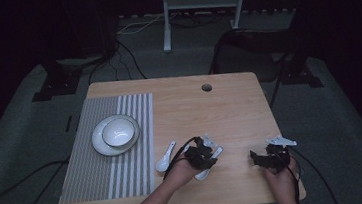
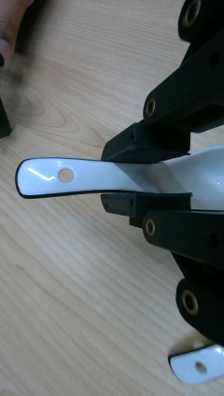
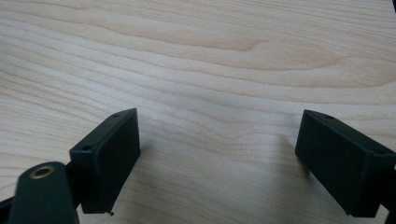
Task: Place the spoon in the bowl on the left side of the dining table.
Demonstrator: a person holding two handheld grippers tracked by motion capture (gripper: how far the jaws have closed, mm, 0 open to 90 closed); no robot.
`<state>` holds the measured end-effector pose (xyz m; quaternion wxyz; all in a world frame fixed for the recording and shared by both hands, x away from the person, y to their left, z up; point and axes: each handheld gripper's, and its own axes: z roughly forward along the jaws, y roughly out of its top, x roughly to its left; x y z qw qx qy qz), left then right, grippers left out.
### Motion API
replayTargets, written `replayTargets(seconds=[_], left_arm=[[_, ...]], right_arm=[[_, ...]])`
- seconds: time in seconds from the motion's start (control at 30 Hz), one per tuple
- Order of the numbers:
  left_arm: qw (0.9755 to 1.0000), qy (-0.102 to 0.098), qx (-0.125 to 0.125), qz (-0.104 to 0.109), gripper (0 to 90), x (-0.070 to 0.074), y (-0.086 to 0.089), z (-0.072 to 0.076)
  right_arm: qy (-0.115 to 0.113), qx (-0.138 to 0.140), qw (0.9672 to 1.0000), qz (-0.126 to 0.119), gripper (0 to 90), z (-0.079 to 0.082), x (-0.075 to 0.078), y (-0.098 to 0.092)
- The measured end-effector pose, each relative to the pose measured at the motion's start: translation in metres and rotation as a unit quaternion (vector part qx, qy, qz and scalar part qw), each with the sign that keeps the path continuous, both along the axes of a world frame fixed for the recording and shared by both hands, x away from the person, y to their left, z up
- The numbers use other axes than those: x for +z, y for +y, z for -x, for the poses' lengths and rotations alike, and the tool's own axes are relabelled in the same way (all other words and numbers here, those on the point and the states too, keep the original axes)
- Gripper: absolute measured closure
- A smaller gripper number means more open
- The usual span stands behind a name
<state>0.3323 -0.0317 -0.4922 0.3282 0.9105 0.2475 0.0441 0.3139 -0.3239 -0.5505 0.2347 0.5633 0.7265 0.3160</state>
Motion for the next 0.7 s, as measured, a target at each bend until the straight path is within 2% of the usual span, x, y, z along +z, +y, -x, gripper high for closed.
replayTargets(seconds=[0.2, 0.23, 0.43, 0.7], left_arm=[[0.9998, -0.004, 0.011, 0.017, 75.7, 0.008, 0.005, 0.0], [0.9997, 0.0, 0.01, 0.023, 85.4, 0.01, 0.007, 0.0], [0.9997, -0.008, 0.012, 0.019, 85.7, 0.014, 0.012, -0.001], [0.999, -0.016, 0.019, 0.038, 85.7, 0.024, 0.02, -0.003]], right_arm=[[0.0, 0.0, 1.0, 0.0, 13.2, 0.0, 0.0, 0.0], [0.0, 0.0, 1.0, 0.0, 13.2, 0.0, 0.0, 0.0], [0.0, 0.0, 1.0, 0.0, 13.3, 0.0, 0.0, 0.0], [0.0, -0.001, 1.0, 0.0, 13.3, 0.0, 0.0, 0.0]])
